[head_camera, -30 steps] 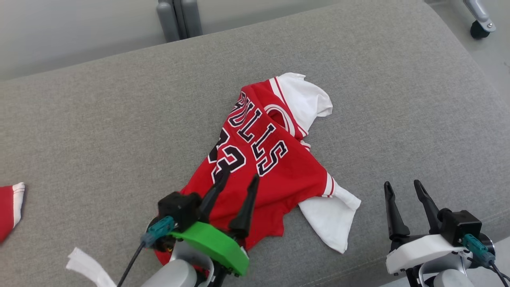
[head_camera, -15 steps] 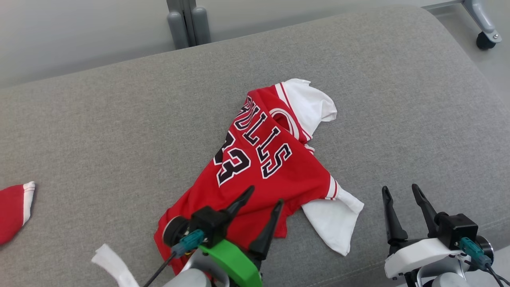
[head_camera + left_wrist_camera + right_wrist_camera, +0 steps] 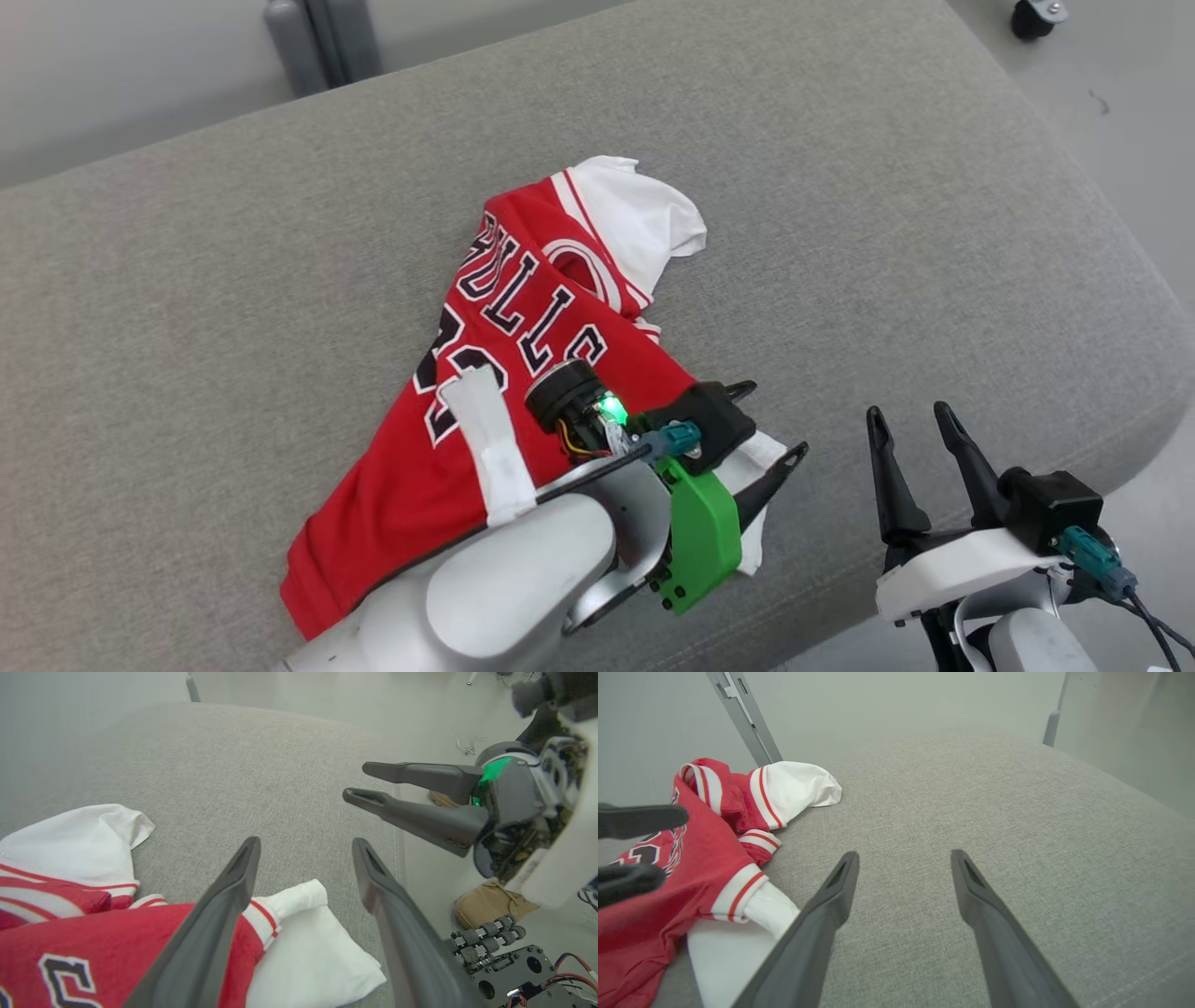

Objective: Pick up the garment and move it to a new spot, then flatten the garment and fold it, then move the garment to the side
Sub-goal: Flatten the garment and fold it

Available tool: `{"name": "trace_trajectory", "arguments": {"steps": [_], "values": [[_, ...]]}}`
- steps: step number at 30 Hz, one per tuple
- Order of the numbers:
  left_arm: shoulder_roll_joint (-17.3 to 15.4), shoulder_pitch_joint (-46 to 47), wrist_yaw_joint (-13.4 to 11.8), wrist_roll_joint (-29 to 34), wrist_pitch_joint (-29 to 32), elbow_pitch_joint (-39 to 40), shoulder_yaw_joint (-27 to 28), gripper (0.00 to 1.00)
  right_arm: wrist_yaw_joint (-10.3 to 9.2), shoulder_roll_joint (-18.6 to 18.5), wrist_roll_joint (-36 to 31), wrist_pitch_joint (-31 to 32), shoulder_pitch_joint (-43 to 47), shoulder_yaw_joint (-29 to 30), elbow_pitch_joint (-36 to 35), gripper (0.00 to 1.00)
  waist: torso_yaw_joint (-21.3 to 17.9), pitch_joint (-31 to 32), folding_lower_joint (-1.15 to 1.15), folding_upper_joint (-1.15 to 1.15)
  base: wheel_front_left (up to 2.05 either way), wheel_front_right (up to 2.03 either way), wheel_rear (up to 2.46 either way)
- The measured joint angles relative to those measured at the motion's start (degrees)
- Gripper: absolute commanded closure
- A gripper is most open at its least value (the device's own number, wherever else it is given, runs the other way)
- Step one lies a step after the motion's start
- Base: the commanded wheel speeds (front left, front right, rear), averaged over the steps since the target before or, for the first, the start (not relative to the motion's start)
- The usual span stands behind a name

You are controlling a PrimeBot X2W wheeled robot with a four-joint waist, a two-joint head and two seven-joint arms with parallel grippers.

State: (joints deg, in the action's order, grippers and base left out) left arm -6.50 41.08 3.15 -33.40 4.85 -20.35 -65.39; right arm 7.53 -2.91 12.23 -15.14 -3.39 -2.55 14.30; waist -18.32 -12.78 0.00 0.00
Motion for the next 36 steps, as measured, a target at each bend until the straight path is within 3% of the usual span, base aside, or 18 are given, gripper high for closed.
{"name": "trace_trajectory", "arguments": {"steps": [11, 23, 24, 25, 29, 33, 36], "values": [[2.0, 9.0, 2.9, 6.3, 8.4, -10.2, -6.3, 0.00, 0.00, 0.0, 3.8, 0.0, -0.9, -1.9, 0.1, 0.00, -6.3, -4.6, 0.00, 0.00, 0.00, 0.00, 0.00], [2.6, 11.1, 4.2, 6.4, 22.7, -15.2, -7.7, 0.00, 0.00, 0.0, 3.6, 0.0, -1.7, -2.5, 0.1, 0.00, -8.1, -7.1, 0.00, 0.00, 0.00, 0.00, 0.00], [2.6, 10.5, 4.2, 6.9, 24.6, -14.3, -7.7, 0.69, 0.00, 0.0, 3.5, 0.0, -1.7, -2.4, 0.1, 0.00, -8.0, -7.1, 0.00, 0.00, 0.00, 0.00, 0.00], [2.5, 9.7, 4.2, 8.1, 26.3, -12.9, -7.7, 1.00, 0.00, 0.0, 3.3, 0.0, -1.7, -2.4, 0.1, 0.00, -7.9, -7.0, 0.00, 0.00, 0.00, 0.00, 0.00], [1.3, 8.3, 4.3, 7.7, 27.8, -7.8, -8.1, 1.00, 0.00, 0.0, 3.0, 0.0, -1.7, -2.1, 0.2, 0.00, -7.4, -6.9, 0.00, 0.00, 0.00, 0.00, 0.00], [0.3, 10.9, 4.0, 5.7, 19.1, -7.4, -5.6, 1.00, 0.00, 0.0, 2.7, 0.0, -1.7, -1.7, 0.2, 0.00, -6.5, -6.6, 0.00, 0.00, 0.00, 0.00, 0.00], [1.1, 11.7, 0.4, 5.8, 11.1, -7.8, -1.8, 1.00, 0.00, 0.0, 2.7, 0.0, -1.7, -1.7, 0.2, 0.00, -5.9, -6.4, 0.00, 0.00, 0.00, 0.00, 0.00]]}}
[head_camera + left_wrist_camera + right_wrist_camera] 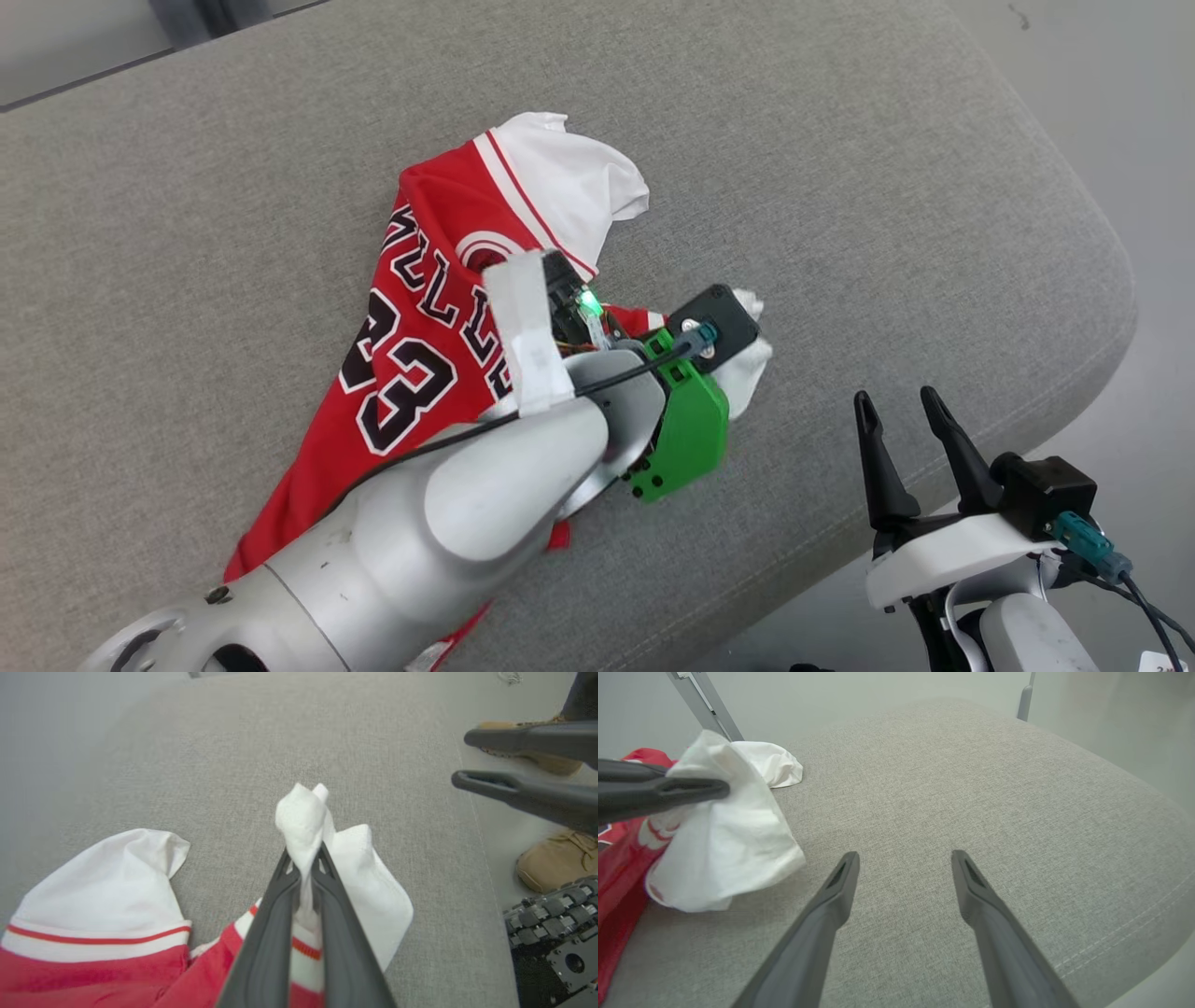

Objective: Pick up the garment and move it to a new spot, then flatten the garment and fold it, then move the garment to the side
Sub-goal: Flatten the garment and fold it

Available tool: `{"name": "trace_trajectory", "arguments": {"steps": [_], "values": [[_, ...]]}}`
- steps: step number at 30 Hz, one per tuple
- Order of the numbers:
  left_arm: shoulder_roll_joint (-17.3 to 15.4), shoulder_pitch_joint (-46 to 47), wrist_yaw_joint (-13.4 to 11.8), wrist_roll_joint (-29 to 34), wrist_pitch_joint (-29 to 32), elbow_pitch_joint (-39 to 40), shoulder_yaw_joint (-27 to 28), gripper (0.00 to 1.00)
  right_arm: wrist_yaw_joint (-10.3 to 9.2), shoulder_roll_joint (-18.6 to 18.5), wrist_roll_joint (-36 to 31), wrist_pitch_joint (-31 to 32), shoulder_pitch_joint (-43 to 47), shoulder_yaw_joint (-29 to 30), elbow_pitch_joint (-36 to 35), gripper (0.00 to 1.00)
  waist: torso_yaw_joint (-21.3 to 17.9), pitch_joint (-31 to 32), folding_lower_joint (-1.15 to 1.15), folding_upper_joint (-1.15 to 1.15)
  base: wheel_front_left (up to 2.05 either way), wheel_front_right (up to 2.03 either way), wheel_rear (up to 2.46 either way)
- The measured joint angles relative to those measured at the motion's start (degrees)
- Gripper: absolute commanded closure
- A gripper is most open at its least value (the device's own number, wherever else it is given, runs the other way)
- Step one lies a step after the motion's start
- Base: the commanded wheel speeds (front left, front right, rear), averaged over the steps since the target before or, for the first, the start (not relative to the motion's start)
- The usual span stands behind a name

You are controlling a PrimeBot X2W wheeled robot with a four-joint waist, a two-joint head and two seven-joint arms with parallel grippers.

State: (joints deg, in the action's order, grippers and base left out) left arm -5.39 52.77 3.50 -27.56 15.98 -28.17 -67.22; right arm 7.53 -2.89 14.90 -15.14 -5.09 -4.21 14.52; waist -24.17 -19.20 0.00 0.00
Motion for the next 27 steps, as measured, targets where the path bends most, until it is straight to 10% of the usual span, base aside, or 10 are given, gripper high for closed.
{"name": "trace_trajectory", "arguments": {"steps": [10, 25, 27], "values": [[1.8, -2.8, -11.1, 3.7, -27.8, -4.9, 5.1, 1.00, 0.00, 0.0, -1.2, 0.0, 0.1, 0.9, 0.1, 0.00, 1.6, 0.5, 0.00, 0.00, 0.00, 0.00, 0.00], [2.5, -12.0, -7.0, 4.9, -30.8, -8.6, -4.2, 1.00, 0.00, 0.0, -1.7, 0.0, 0.1, 1.0, 0.4, 0.00, 2.8, 1.0, 0.00, 0.00, 0.00, 0.00, 0.00], [2.5, -12.5, -5.9, 4.8, -30.8, -9.1, -4.5, 0.83, 0.00, 0.0, -1.7, 0.0, 0.3, 1.2, 0.6, 0.00, 2.9, 1.3, 0.00, 0.00, 0.00, 0.00, 0.00]]}}
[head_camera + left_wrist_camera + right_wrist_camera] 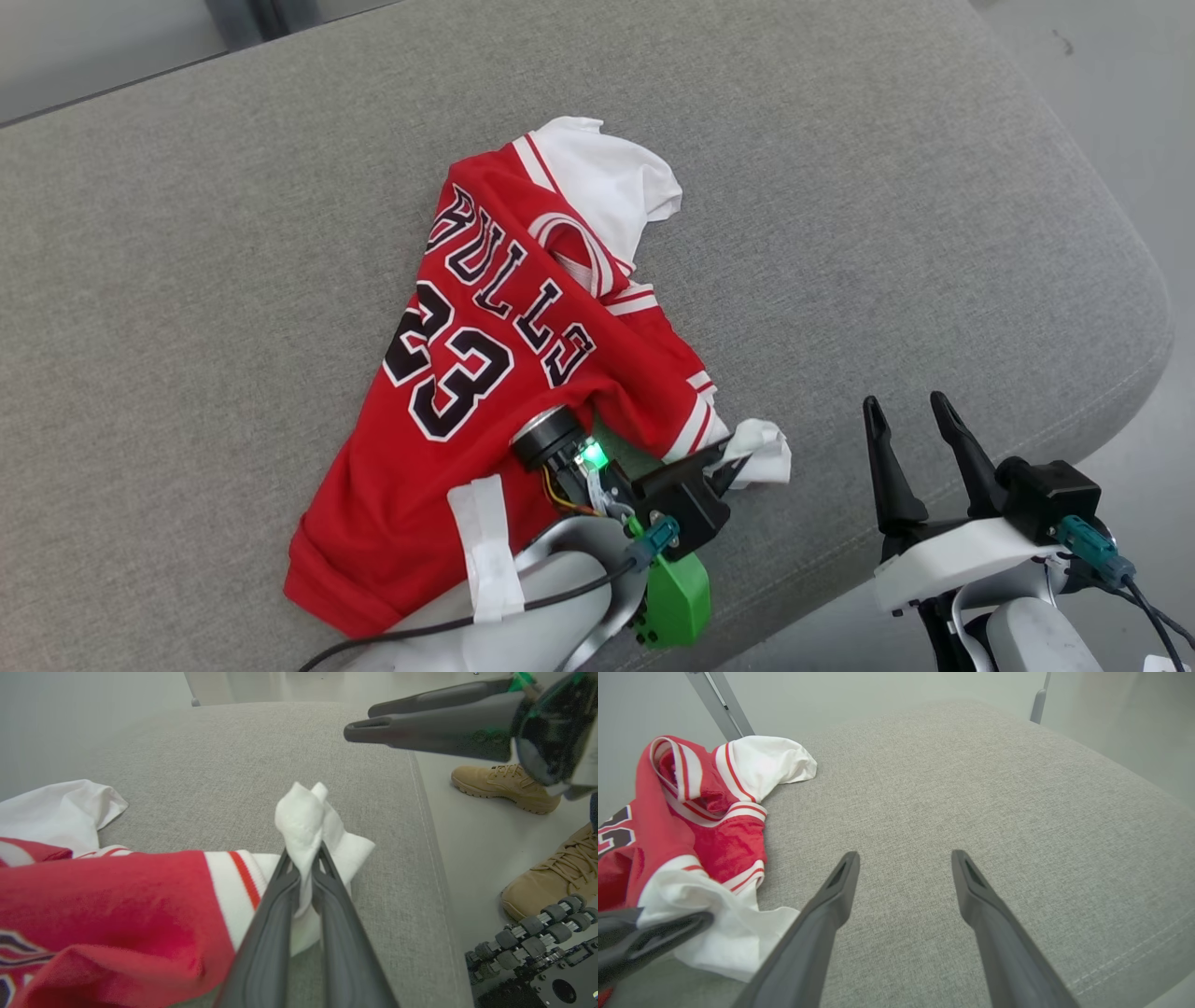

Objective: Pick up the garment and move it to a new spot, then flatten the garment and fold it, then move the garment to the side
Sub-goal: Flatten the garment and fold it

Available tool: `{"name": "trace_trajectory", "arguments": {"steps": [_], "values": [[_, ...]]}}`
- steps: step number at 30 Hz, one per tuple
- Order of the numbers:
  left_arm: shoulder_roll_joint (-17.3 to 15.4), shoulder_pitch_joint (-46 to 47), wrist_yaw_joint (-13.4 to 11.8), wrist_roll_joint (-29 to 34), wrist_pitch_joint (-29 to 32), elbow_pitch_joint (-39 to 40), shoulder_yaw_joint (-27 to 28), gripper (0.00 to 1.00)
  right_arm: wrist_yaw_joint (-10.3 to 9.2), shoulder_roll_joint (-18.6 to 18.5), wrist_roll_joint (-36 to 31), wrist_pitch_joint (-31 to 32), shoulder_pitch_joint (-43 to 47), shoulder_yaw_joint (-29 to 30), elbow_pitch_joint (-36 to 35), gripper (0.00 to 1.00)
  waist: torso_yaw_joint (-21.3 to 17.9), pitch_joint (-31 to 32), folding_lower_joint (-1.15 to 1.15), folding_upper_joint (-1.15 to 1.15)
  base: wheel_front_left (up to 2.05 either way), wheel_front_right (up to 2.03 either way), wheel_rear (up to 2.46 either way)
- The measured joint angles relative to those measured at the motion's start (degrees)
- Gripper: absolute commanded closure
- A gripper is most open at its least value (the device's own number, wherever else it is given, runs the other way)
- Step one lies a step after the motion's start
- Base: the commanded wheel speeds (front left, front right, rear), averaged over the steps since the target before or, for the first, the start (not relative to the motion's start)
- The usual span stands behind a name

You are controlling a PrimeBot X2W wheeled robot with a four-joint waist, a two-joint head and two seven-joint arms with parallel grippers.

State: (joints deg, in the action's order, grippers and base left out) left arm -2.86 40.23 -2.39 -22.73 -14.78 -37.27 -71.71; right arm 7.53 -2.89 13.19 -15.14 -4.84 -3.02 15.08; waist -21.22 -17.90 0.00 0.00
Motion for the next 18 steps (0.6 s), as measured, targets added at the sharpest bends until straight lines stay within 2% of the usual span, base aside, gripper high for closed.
{"name": "trace_trajectory", "arguments": {"steps": [3, 5, 6, 10, 13, 15, 18], "values": [[0.0, -1.6, 1.7, -0.5, 0.9, -1.2, -0.4, 0.52, 0.00, 0.0, -0.2, 0.0, 0.5, 0.6, 0.1, 0.00, 0.3, 0.6, 0.00, 0.00, 0.00, 0.00, 0.00], [-0.1, -2.4, 2.5, -1.0, 1.7, -1.5, -0.6, 0.03, 0.00, 0.0, -0.4, 0.0, 1.1, 1.0, 0.2, 0.00, 0.6, 1.1, 0.00, 0.00, 0.00, 0.00, 0.00], [-0.1, -2.5, 2.8, -1.1, 2.2, -1.5, -0.6, 0.00, 0.00, 0.0, -0.6, 0.0, 1.2, 1.1, 0.2, 0.00, 0.8, 1.2, 0.00, 0.00, 0.00, 0.00, 0.00], [-1.2, -3.4, 4.6, -3.3, 7.9, -0.5, -0.7, 0.00, 0.00, 0.0, -1.1, 0.0, 1.3, 1.5, 0.2, 0.00, 1.6, 2.0, 0.00, 0.00, 0.00, 0.00, 0.00], [-2.4, -3.5, 6.8, -6.1, 17.3, 2.1, -0.7, 0.00, 0.00, 0.0, -1.3, 0.0, 1.4, 1.6, 0.1, 0.00, 2.3, 2.4, 0.00, 0.00, 0.00, 0.00, 0.00], [-3.4, -3.4, 7.7, -8.7, 23.6, 6.8, -0.7, 0.00, 0.00, 0.0, -1.3, 0.0, 1.5, 1.8, 0.1, 0.00, 2.6, 2.6, 0.00, 0.00, 0.00, 0.00, 0.00], [-5.6, -3.3, 8.4, -12.1, 29.8, 16.6, -0.4, 0.00, 0.00, 0.0, -1.4, 0.0, 1.7, 1.8, 0.0, 0.00, 3.0, 2.7, 0.00, 0.00, 0.00, 0.00, 0.00]]}}
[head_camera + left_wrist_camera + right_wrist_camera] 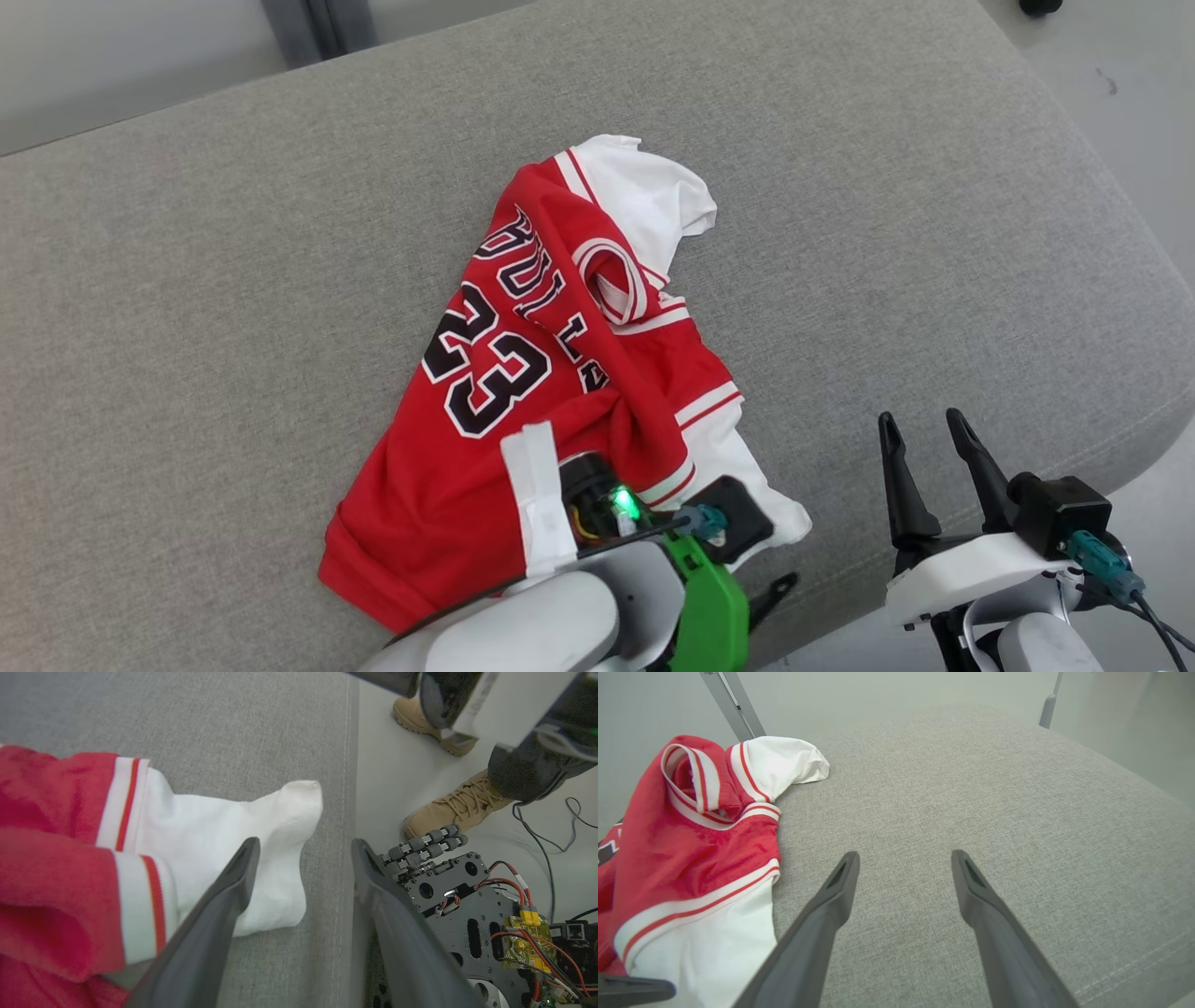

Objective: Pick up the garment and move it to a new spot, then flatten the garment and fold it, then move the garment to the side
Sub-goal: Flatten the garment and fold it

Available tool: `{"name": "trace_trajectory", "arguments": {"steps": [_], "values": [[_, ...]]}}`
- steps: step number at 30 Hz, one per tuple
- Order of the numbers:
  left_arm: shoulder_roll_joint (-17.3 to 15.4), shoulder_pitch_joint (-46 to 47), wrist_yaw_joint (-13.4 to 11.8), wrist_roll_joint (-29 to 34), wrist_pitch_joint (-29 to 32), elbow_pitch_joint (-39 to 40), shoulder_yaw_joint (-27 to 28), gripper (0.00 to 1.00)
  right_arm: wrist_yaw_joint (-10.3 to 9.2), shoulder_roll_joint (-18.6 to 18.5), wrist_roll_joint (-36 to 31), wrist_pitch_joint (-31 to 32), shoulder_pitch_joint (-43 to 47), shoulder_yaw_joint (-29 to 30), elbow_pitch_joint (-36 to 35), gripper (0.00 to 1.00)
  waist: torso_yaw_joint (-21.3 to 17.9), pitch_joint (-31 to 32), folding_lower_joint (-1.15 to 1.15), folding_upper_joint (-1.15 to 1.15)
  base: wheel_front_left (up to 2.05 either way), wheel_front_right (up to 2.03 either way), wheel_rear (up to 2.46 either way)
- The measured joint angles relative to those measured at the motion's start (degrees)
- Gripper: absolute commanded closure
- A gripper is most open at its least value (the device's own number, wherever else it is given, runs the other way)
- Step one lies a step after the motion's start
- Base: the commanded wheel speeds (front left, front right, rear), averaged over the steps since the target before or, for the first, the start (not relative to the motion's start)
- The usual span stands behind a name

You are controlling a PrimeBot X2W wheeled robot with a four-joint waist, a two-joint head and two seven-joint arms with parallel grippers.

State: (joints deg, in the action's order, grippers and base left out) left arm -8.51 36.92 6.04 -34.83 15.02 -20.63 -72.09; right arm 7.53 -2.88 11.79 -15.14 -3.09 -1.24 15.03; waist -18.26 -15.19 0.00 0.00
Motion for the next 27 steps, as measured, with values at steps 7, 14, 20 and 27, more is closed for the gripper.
{"name": "trace_trajectory", "arguments": {"steps": [7, 14, 20, 27], "values": [[-1.6, 4.7, -5.7, -0.1, 5.4, 15.5, 4.7, 0.00, 0.00, 0.0, 0.2, 0.0, -0.4, -1.1, -0.1, 0.00, -0.6, -1.0, 0.00, 0.00, 0.00, 0.00, 0.00], [0.3, 7.6, -8.4, 3.1, 5.6, 4.3, 4.5, 0.00, 0.00, 0.0, 1.4, 0.0, -1.6, -2.2, 0.0, 0.00, -2.6, -2.8, 0.00, 0.00, 0.00, 0.00, 0.00], [3.2, 10.7, -8.9, 4.4, 2.7, -6.9, 4.5, 0.00, 0.00, 0.0, 2.3, 0.0, -2.3, -2.7, 0.1, 0.00, -4.3, -4.6, 0.00, 0.00, 0.00, 0.00, 0.00], [4.8, 12.6, -7.2, 5.3, 2.0, -16.6, 2.8, 1.00, 0.00, 0.0, 3.0, 0.0, -2.9, -3.3, 0.2, 0.00, -5.5, -5.7, 0.00, 0.00, 0.00, 0.00, 0.00]]}}
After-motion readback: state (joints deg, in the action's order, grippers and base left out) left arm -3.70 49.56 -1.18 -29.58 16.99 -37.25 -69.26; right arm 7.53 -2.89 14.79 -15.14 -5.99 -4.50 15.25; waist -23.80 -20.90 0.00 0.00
